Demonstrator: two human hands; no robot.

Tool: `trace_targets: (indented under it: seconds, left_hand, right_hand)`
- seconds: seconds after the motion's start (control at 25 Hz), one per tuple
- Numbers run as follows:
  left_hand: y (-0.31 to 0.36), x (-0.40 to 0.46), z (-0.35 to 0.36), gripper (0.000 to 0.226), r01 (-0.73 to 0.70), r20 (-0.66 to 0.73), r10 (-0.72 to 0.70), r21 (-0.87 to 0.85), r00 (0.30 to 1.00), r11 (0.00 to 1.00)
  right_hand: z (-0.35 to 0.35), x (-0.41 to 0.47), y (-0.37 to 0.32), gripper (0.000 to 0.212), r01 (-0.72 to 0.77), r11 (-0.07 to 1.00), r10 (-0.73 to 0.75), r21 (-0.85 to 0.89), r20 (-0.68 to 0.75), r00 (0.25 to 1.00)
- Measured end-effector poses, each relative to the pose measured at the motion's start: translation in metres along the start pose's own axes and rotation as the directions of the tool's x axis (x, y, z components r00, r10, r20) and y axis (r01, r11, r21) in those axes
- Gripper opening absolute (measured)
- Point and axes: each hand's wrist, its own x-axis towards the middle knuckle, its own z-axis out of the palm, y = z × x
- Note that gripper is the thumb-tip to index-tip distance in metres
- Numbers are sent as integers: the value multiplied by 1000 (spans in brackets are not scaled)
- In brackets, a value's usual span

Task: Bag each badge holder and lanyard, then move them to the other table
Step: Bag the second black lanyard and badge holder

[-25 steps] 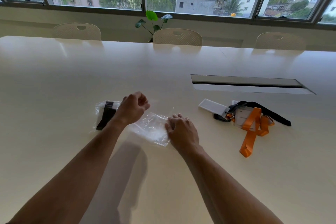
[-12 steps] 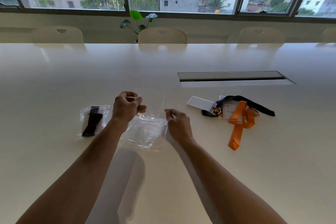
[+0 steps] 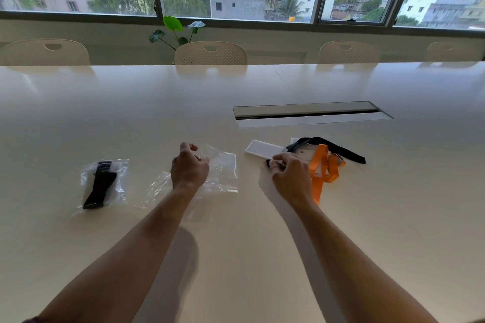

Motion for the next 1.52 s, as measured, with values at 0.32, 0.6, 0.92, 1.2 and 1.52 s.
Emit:
trace_targets:
  seconds: [0.32, 0.6, 0.92, 1.2, 1.52]
  left_hand:
    - [-16, -8, 13, 30, -127, 66, 110, 391, 992, 912]
    - [-10, -14, 10, 28, -198, 118, 161, 485, 980, 852]
    - [36, -16, 2, 66, -566, 161, 546, 135, 822, 813]
    - [78, -24, -1, 22, -455, 212, 530, -317, 821, 832]
    - [85, -34, -26, 30, -123, 302, 520, -765, 799, 633]
  right_hand:
    - [-9, 25, 10, 38, -153, 949, 141, -274, -61, 988]
    - [-12, 36, 6, 18, -178, 949, 181, -261, -11, 983]
    - [-39, 55, -43, 21, 136, 989, -137, 59, 15, 990]
    - [-74, 61, -88, 19, 276, 940, -305, 198, 133, 943]
    - [-90, 71, -116, 18, 256, 925, -281, 280, 50, 959]
